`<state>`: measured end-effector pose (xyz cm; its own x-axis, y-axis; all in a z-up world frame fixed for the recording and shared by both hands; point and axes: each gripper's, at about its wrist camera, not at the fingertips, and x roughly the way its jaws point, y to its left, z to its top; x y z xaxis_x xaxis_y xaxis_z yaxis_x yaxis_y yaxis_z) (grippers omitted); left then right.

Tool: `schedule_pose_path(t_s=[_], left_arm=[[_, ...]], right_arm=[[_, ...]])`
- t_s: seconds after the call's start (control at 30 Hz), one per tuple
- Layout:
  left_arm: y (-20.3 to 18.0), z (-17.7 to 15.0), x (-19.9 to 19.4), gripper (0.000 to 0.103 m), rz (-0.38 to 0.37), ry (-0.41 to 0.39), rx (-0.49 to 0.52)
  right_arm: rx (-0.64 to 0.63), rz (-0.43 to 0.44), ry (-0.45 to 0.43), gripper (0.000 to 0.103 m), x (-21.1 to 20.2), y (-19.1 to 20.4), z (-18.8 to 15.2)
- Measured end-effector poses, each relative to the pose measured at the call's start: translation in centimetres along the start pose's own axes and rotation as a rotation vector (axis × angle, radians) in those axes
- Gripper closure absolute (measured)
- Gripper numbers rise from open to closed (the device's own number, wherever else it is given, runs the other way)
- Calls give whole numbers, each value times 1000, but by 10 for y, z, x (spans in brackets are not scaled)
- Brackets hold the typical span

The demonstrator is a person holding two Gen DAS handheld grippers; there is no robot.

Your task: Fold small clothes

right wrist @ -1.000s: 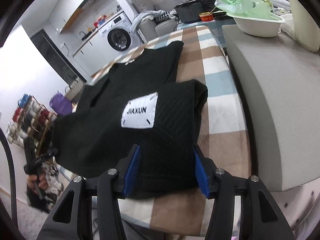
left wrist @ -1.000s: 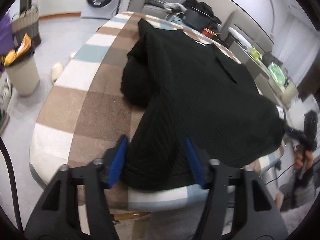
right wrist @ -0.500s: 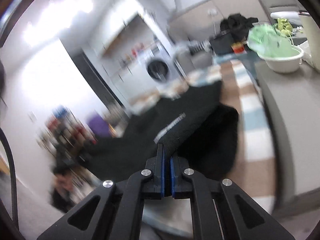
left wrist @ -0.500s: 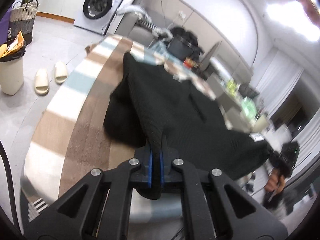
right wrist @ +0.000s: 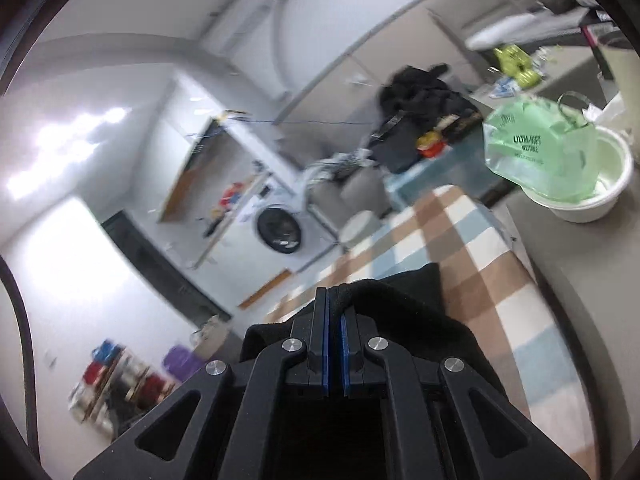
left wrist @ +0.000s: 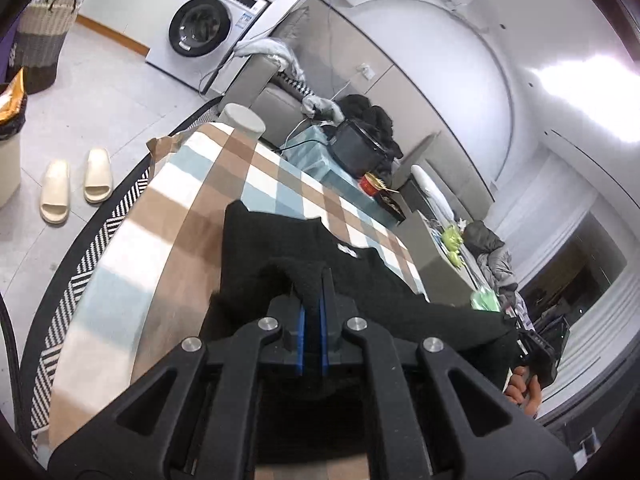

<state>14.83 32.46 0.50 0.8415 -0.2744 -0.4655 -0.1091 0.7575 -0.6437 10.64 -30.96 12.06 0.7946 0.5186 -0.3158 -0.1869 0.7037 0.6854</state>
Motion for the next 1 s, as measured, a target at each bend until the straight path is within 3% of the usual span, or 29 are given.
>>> schedule_pose_path(t_s=[0.1, 0.13, 0.17, 0.2, 0.23, 0.3, 0.37, 0.57, 0.67, 0.9, 1.0], left_arm=[[13, 23, 42, 99, 50, 29, -39], [17, 27, 54, 98, 61, 44, -51], [23, 31, 68, 94, 78, 57, -72], [29, 34, 77, 84, 96, 64, -85], [34, 37, 84, 77, 123, 70, -100], [44, 35, 90, 53, 118, 69, -132], [52, 33, 92, 47, 136, 61, -135], [59, 18, 106, 46, 181, 119, -64], [54, 13, 116, 46, 208, 138, -10], [46, 15, 130, 46, 225, 159, 64], [45, 16, 131, 46, 236, 162, 80]], right_arm=[[51, -84, 80, 92, 57, -15, 20], [49, -125, 99, 85, 68, -20, 23], [30, -202, 117, 66, 83, -24, 26], [22, -258, 133, 62, 95, -31, 28], [40, -275, 153, 61, 102, -38, 29], [37, -289, 200, 60, 107, -47, 26], [13, -327, 216, 59, 102, -52, 19], [-163, -430, 300, 58, 110, -49, 4], [-209, -442, 329, 49, 125, -46, 1], [-381, -468, 394, 45, 176, -34, -2], [-396, -478, 406, 45, 192, -35, 0]])
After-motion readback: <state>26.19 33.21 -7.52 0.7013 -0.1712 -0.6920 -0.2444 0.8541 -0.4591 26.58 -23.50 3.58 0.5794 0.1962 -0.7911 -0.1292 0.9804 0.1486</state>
